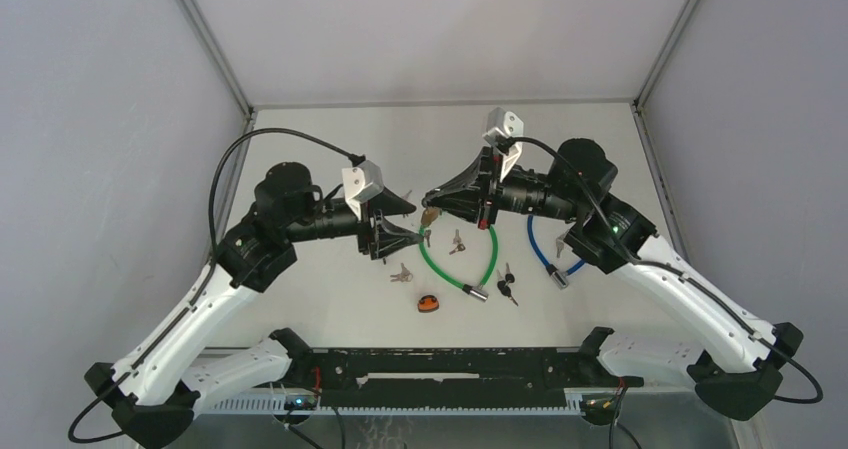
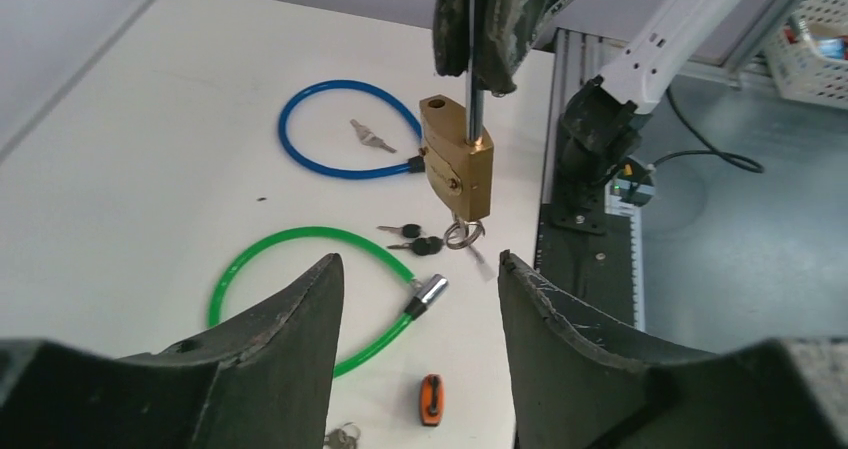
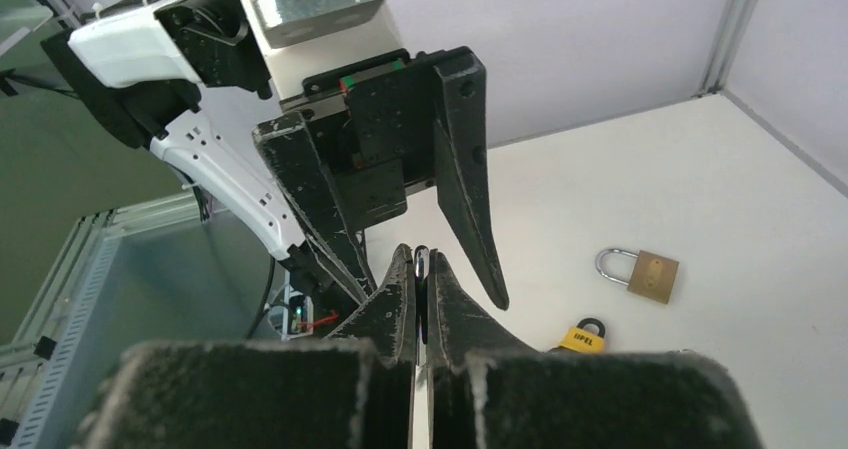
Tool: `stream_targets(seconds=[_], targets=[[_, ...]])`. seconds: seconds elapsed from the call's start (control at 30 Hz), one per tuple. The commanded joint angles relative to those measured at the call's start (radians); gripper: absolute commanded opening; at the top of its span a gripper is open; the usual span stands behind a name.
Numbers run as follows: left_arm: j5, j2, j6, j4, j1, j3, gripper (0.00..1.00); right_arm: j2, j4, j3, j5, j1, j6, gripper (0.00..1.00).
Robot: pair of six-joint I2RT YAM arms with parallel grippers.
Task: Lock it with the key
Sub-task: Lock the lock.
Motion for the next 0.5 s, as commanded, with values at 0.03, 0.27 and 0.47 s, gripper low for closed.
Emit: stream_targets(seconds=[0.03, 0.27, 0.47], targets=[[0.038, -0.001, -0.131, 0.086, -0.021, 0.050, 0.59, -0.029, -0.071, 0.058, 0.016, 0.024, -0.074, 0.00], [0.006, 0.011, -0.227, 0.181, -0.075, 0.045, 0.61, -0.035, -0.071, 0.074, 0.071, 0.046, -0.084, 0.00], [-0.044, 0.030, -0.255, 0.228, -0.099, 0.029, 0.39, -0.036, -0.043, 0.079, 0.068, 0.057, -0.072, 0.00]])
